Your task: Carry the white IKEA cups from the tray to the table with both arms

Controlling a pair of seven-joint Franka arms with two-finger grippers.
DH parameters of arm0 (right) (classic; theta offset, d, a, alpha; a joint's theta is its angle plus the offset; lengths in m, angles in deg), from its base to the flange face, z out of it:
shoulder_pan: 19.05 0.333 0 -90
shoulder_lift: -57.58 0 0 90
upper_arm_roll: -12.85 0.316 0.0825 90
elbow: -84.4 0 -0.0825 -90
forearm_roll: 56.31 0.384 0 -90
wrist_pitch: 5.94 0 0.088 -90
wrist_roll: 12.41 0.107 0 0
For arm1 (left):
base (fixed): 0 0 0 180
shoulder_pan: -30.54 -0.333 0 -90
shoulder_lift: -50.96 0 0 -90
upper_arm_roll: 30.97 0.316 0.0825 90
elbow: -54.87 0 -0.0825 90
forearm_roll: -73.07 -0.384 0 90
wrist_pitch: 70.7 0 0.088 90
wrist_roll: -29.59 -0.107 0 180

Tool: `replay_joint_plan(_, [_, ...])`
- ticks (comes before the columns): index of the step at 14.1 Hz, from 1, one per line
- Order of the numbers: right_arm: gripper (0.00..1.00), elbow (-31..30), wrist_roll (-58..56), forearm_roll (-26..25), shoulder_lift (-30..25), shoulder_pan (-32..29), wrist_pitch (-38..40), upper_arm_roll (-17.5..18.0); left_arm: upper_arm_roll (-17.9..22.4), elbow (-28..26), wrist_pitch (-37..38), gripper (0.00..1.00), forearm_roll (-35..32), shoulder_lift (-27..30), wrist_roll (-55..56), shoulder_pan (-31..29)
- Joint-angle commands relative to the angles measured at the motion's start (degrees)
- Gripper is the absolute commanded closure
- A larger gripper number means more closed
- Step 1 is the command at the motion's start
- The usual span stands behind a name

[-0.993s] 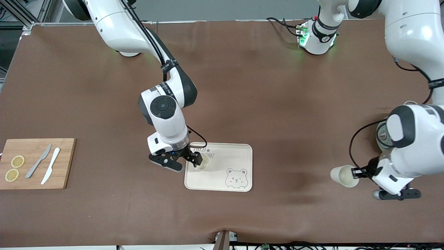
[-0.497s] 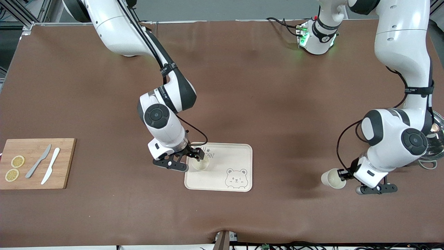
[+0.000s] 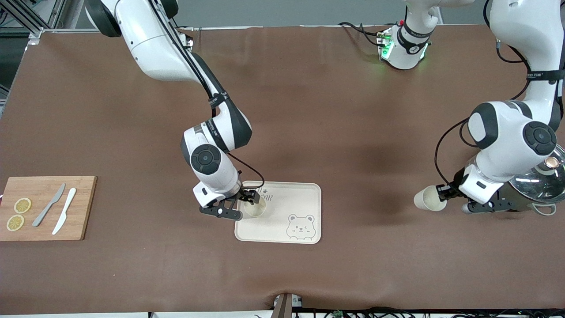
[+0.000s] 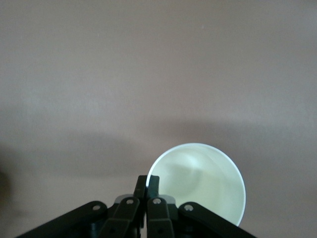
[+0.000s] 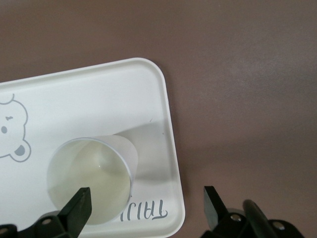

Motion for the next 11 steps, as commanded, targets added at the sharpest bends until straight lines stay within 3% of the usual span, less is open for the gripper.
replay_joint_plan(1, [0.0,1.2,-0.5,1.2,1.6,-0.3,-0.2,0.5,-0.1,-4.3,-4.6,1.0,0.6,1.0,0.1,0.5])
replay_joint_plan(5, [0.0,1.3,0.0,1.1,2.9,-0.1,-2.2,0.5,-0.2,-15.0,-18.6,1.0,0.6,1.2,0.2,2.0])
replay_joint_plan(11, [0.0,1.8,0.8,1.1,4.2,0.0,-5.1,0.4,-0.2,-16.5,-19.6,1.0,0.6,0.8,1.6,2.5])
